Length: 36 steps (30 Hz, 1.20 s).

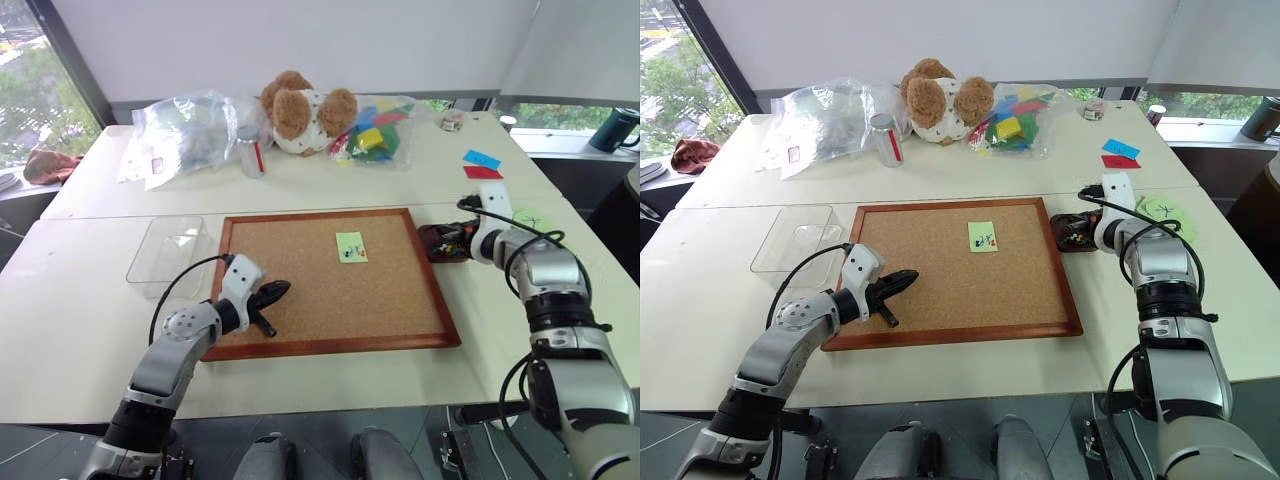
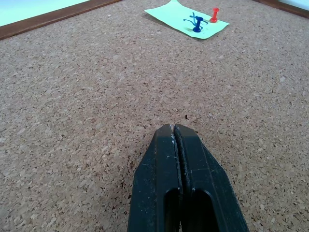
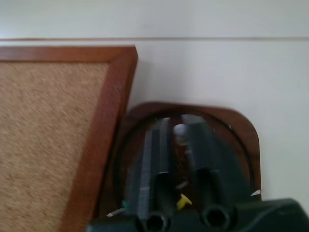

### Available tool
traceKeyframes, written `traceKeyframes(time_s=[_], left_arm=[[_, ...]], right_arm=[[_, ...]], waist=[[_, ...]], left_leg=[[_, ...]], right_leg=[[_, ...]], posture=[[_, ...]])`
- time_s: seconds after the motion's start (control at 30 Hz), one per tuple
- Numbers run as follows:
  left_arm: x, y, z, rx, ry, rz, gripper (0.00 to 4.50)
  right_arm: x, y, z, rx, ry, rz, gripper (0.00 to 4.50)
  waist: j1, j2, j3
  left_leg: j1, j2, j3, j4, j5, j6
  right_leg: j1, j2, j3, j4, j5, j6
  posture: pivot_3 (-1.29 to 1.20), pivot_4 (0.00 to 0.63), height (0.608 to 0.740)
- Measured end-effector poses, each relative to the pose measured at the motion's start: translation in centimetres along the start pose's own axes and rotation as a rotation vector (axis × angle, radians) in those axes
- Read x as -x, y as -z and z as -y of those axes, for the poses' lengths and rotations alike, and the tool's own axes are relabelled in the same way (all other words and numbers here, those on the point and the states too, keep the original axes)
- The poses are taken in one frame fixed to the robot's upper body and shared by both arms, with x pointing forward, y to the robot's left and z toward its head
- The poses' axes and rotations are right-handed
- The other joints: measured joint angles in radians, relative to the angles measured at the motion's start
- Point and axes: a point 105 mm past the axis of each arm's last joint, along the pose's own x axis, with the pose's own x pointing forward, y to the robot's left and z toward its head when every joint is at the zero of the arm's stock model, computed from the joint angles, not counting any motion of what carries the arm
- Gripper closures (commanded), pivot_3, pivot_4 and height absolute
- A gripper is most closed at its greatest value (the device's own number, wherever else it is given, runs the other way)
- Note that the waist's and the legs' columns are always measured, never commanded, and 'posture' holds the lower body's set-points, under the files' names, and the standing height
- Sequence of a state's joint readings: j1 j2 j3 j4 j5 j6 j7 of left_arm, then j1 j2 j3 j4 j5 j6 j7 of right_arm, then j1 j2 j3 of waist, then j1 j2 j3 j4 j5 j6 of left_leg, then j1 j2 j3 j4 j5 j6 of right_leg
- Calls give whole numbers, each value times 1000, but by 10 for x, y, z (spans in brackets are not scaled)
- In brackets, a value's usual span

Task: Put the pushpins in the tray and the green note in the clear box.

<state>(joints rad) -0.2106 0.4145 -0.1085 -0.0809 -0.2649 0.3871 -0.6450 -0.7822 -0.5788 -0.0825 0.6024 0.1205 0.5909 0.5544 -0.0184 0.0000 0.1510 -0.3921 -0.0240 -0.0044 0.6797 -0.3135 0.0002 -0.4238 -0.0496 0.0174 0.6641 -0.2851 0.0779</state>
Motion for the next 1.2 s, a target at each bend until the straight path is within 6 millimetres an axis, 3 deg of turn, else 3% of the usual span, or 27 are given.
traceKeyframes(time_s=[0.13, 0.17, 0.33, 0.5, 0.7, 0.83, 0.93, 1.1, 1.2], left_arm=[[1, 1, 0, 2, -2, -1, 4500], [1, 1, 0, 3, -2, -1, 4500], [1, 2, 0, 5, -3, -4, 4500], [1, 2, 0, 6, -2, -3, 4500], [1, 2, 0, 6, -2, -3, 4500], [1, 2, 0, 6, -2, -3, 4500], [1, 2, 0, 6, -2, -3, 4500], [1, 2, 0, 6, -2, -5, 4500], [2, 2, 0, 6, -3, -5, 4500]], right_arm=[[0, 0, 0, 1, -3, 0, 176], [0, 0, 0, 0, -3, 0, 77], [2, -4, -2, 0, -13, 5, 77], [13, -22, -17, 41, -89, 60, 77], [25, -33, -77, 171, -302, 94, 77], [18, -17, -123, 185, -414, 72, 77], [13, -9, -143, 181, -450, 58, 901], [8, -7, -147, 203, -444, 54, 3162], [5, -6, -145, 205, -432, 51, 3162]], waist=[[0, 0, 0], [0, 0, 0], [0, 0, 0], [2, 0, 0], [1, 0, 0], [3, 0, 0], [3, 0, 0], [2, 0, 0], [2, 0, 0]], left_leg=[[0, 0, 0, 0, 0, 0], [0, 0, 0, 0, 0, 0], [0, 0, 0, 0, 0, 0], [0, 0, 0, 0, 0, 0], [0, 0, 0, 0, 0, 0], [0, 0, 0, 0, 0, 0], [0, 0, 0, 0, 0, 0], [0, 0, 0, 0, 0, 0], [0, 0, 0, 0, 0, 0]], right_leg=[[0, 0, 0, 0, 0, 0], [0, 0, 0, 0, 0, 0], [0, 0, 0, 0, 0, 0], [0, 0, 0, 0, 0, 0], [0, 0, 0, 0, 0, 0], [0, 0, 0, 0, 0, 0], [0, 0, 0, 0, 0, 0], [0, 0, 0, 0, 0, 0], [0, 0, 0, 0, 0, 0]], posture=[[0, 150, 740], [0, 150, 740], [0, 150, 740], [0, 150, 740], [0, 150, 740], [0, 150, 740], [0, 150, 740], [0, 150, 740], [0, 150, 740]])
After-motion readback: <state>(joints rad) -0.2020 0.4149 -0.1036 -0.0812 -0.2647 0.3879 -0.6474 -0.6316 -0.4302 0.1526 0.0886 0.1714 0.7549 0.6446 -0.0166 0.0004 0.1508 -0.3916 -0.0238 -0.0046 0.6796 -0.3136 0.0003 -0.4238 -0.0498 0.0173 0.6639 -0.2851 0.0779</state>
